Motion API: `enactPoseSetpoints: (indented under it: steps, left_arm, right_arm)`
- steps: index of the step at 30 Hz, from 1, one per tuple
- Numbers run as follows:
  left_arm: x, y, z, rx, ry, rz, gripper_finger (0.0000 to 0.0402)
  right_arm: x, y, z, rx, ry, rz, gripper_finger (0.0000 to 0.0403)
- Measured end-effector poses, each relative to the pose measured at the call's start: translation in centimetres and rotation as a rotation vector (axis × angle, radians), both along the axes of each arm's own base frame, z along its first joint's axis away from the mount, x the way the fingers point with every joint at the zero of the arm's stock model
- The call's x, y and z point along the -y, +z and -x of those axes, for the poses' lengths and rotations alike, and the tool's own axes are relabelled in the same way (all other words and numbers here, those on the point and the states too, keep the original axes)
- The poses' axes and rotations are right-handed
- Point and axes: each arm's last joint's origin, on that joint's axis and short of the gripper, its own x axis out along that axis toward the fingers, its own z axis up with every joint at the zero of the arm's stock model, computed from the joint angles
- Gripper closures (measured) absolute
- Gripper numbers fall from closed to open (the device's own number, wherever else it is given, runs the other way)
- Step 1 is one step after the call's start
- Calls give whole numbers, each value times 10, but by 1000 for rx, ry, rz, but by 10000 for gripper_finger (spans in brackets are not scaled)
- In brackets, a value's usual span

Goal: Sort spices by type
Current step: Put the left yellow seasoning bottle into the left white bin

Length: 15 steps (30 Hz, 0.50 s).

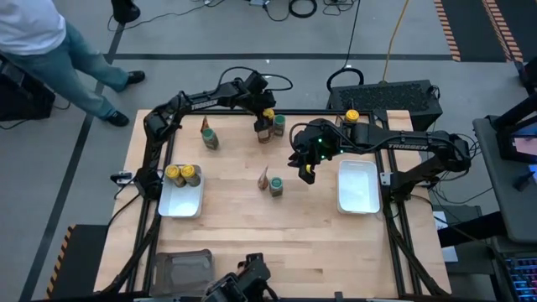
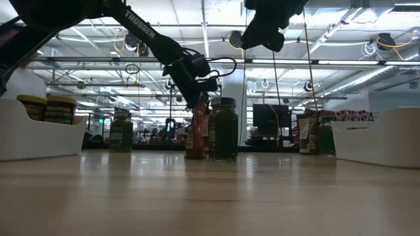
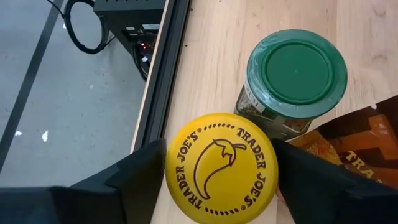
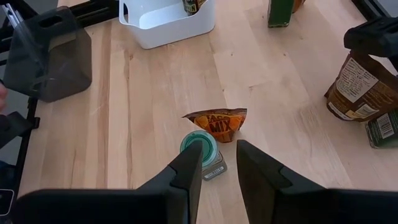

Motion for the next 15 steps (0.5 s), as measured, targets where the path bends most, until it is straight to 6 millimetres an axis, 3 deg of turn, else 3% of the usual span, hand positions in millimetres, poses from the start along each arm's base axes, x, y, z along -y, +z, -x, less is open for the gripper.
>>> enactPoseSetpoints:
  steps: [5,15]
  left_arm:
    - [0,0,0,1,0,-2,151]
    - [0,0,0,2,7,3,153]
  right_arm:
    - [0,0,0,0,0,0,321]
    - [0,0,0,0,0,0,321]
